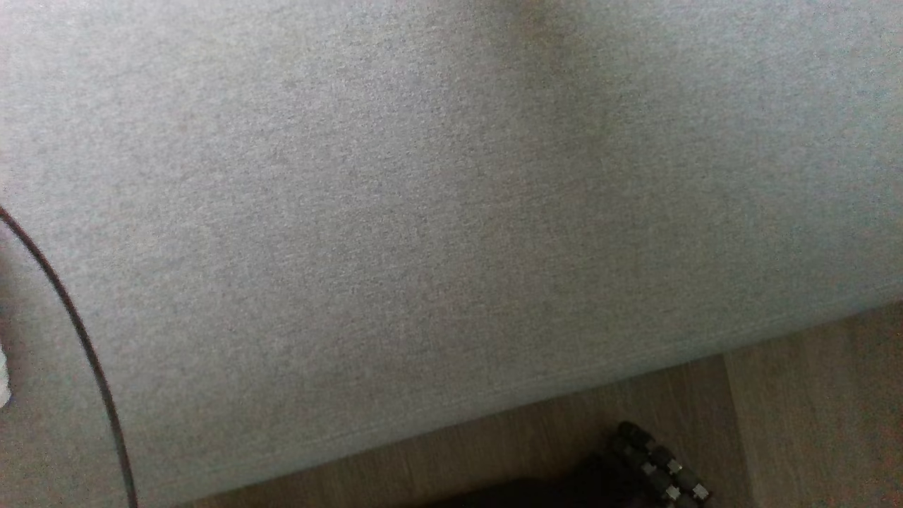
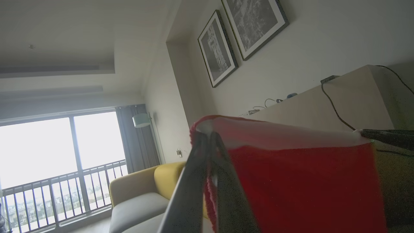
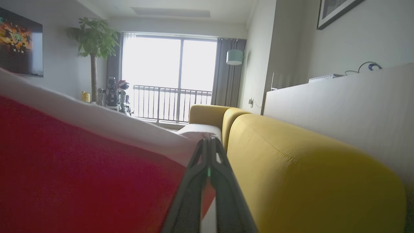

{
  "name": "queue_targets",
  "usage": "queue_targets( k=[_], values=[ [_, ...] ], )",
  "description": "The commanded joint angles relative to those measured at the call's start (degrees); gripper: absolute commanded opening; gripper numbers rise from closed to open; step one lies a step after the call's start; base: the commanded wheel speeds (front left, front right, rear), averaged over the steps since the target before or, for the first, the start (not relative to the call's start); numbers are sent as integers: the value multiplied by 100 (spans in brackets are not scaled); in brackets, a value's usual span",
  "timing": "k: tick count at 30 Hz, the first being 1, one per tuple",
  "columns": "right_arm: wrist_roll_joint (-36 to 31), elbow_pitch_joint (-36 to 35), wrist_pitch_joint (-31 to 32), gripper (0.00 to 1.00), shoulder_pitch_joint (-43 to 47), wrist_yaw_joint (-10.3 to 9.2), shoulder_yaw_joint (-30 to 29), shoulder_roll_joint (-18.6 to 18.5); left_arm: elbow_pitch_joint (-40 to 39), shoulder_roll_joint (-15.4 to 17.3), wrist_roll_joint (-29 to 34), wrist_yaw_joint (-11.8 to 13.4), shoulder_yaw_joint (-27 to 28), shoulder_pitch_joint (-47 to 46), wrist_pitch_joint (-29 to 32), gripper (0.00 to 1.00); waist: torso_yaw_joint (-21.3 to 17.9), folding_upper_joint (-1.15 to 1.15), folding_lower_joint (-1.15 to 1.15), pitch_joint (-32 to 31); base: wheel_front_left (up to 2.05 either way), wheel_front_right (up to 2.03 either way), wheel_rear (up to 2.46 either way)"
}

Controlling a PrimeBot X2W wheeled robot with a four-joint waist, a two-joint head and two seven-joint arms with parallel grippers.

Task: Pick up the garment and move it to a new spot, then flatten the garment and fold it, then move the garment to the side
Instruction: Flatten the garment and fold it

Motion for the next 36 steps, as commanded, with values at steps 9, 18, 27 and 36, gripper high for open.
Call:
queue_targets(
  k=[9,18,27,36],
  values=[
    [-192,-1321,-33,0,513,-2,-112,-15,-1218,115,56,7,11,576,-21,0,211,0,1,254,0,0,0],
    [696,-2106,-34,0,2484,-2,445,-688,-1733,290,-1245,7,-432,2551,-21,0,454,0,1,-221,0,0,0],
    [1458,-3324,459,0,5156,-2,656,-1354,-2081,601,-2067,7,-1064,4527,-21,0,558,0,1,-950,0,0,0],
    [1360,-4759,1240,0,7936,-2,-5,-1246,-2252,1068,-1740,7,-2042,6106,-21,0,533,0,1,-1565,0,0,0]
  ],
)
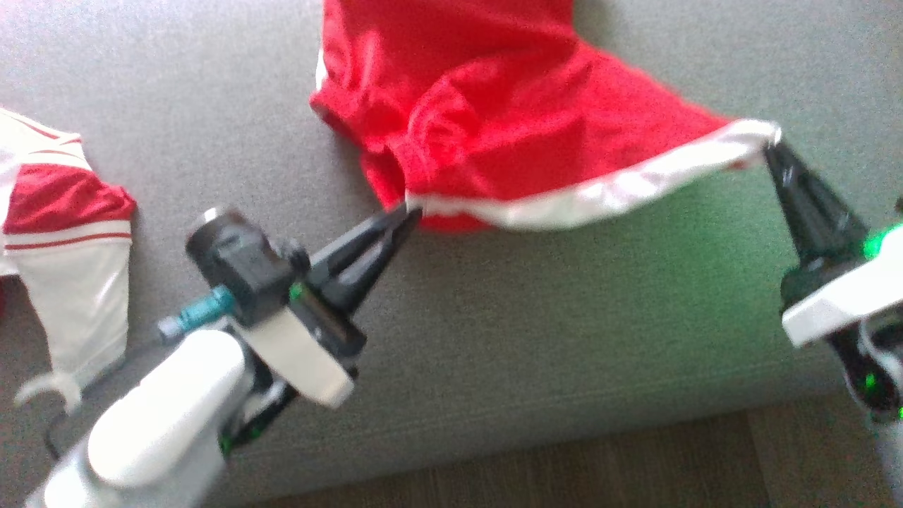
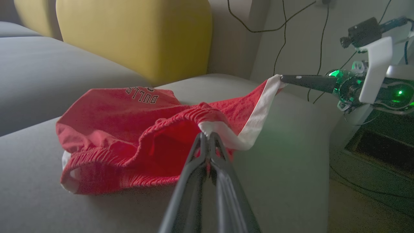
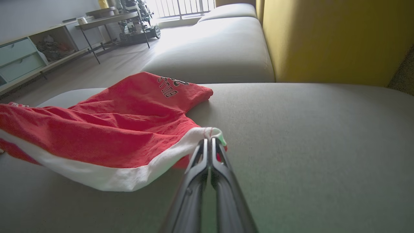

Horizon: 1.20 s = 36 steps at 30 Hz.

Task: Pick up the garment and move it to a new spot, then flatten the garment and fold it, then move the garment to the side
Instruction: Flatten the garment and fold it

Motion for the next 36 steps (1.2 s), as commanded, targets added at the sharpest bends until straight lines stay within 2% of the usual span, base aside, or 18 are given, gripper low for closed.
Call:
queue_targets(
  k=[1,6,12,15,19,22,26,27,28,29,36],
  values=[
    [-89,-394,94,0,211,-2,-87,-17,-180,201,114,7,182,18,-26,0,-21,-1,1,-132,0,0,0],
    [-353,-1115,434,0,1055,-2,-539,166,-180,285,366,116,-76,593,-20,0,-9,-1,1,-217,0,0,0],
    [-681,-2130,1003,0,1918,-2,-1434,404,-565,398,392,274,-363,996,352,0,167,-1,1,-200,0,0,0],
    [-775,-2413,1209,0,2043,-2,-1664,481,-750,352,184,349,-331,1087,495,0,238,-1,1,-153,0,0,0],
    [-876,-2514,1353,0,1707,-2,-1687,540,-831,43,-509,329,-93,1123,465,0,358,-1,1,-66,0,0,0],
    [-1013,-2307,1429,0,1188,-2,-1770,685,-662,-265,-1003,227,81,893,429,0,517,-1,1,6,0,0,0],
    [-1204,-1683,1536,0,254,-2,-1636,827,-164,-755,-1724,119,312,530,392,0,651,-1,1,93,0,0,0],
    [-1204,-1683,1536,0,254,-2,-1636,827,-164,-755,-1724,119,312,530,392,0,651,-1,1,93,0,0,0],
    [-1303,-1260,1595,0,-268,-2,-1485,823,98,-984,-2119,82,456,387,357,0,708,-1,1,144,0,0,0],
    [-1303,-1260,1595,0,-268,-2,-1485,823,98,-984,-2119,82,456,387,357,0,708,-1,1,144,0,0,0],
    [-1563,264,1480,0,-2015,-2,-930,615,767,-1593,-3214,18,907,47,181,0,1005,-1,1,393,0,0,0]
  ],
)
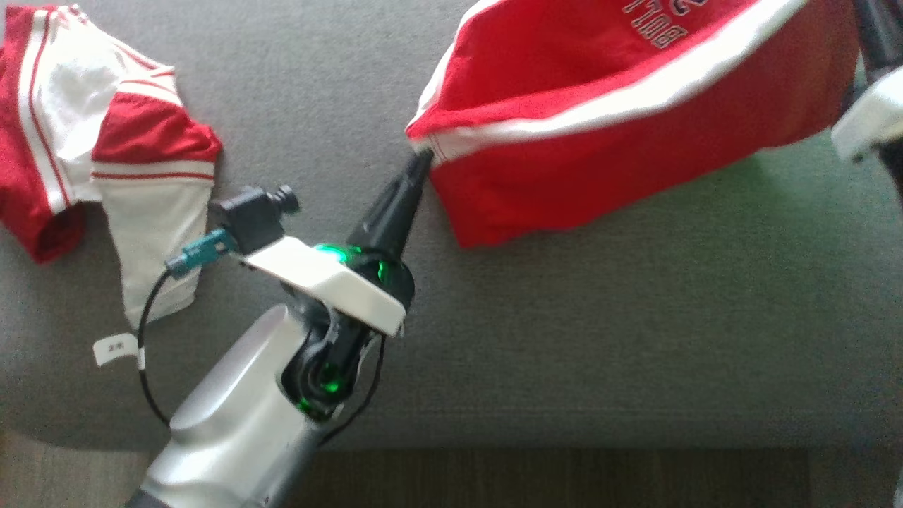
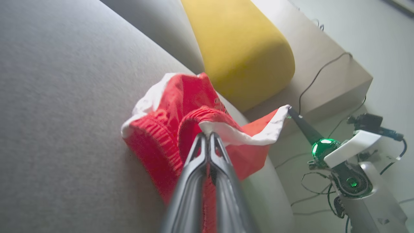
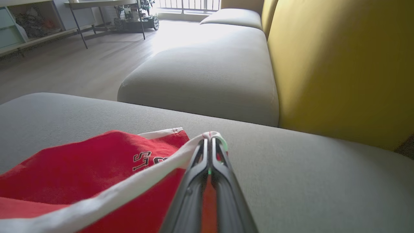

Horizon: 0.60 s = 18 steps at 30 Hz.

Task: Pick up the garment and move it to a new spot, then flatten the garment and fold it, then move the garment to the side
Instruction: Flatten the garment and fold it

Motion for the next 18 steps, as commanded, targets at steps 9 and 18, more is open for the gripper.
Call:
queue_targets(
  k=[9,18],
  values=[
    [-282,1155,-341,0,-1558,-1,732,-367,103,-305,-176,-39,495,-484,-226,0,537,0,-1,455,0,0,0],
    [-752,2771,-731,0,-2836,-1,1296,-542,444,-737,91,-40,1032,-752,-242,0,926,0,-1,894,0,0,0]
  ],
)
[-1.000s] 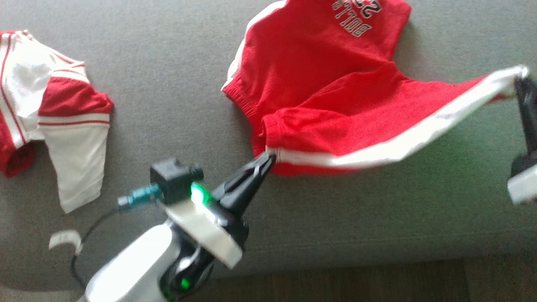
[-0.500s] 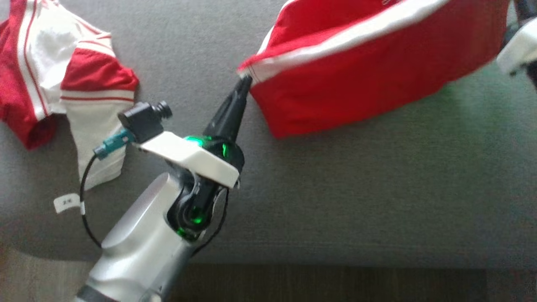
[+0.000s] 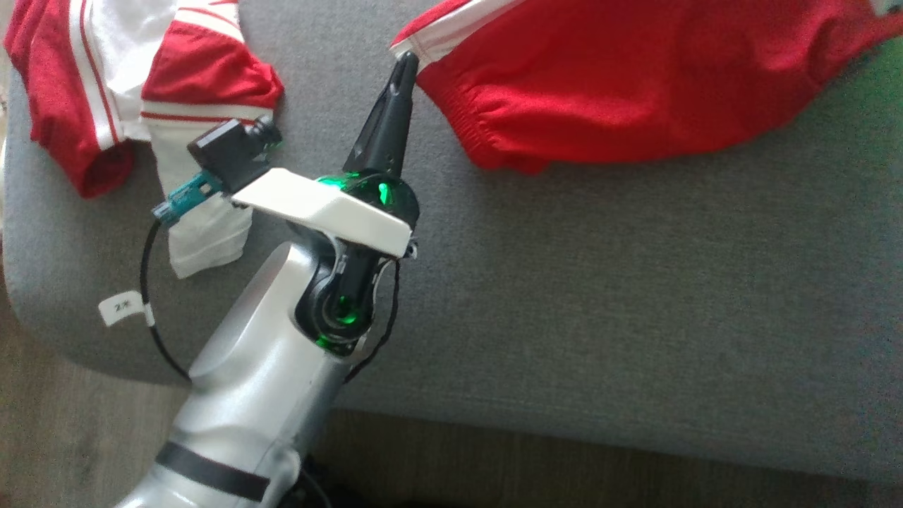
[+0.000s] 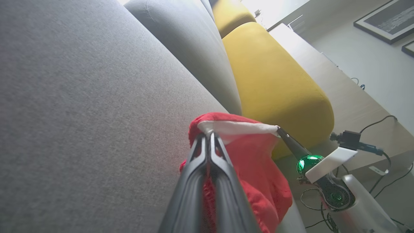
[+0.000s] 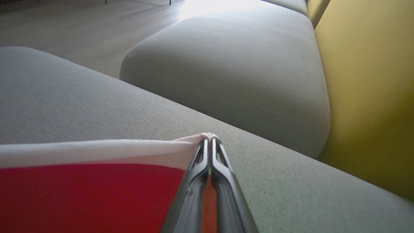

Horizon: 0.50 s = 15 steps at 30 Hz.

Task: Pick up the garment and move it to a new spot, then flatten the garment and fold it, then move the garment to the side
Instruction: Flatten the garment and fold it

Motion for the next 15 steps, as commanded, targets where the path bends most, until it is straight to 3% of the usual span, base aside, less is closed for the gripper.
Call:
queue_targets(
  k=[1,14,15],
  values=[
    [-108,66,-99,0,-226,-2,43,-67,-97,46,101,-37,169,-125,-70,0,129,0,-1,143,0,0,0],
    [-151,1450,-1315,0,-749,-2,410,88,171,9,385,-37,104,-279,-70,0,198,0,-1,310,0,0,0],
    [-148,1534,-1410,2,-786,-2,440,100,200,8,424,-37,107,-283,-70,5,193,0,-1,307,0,0,0]
  ],
)
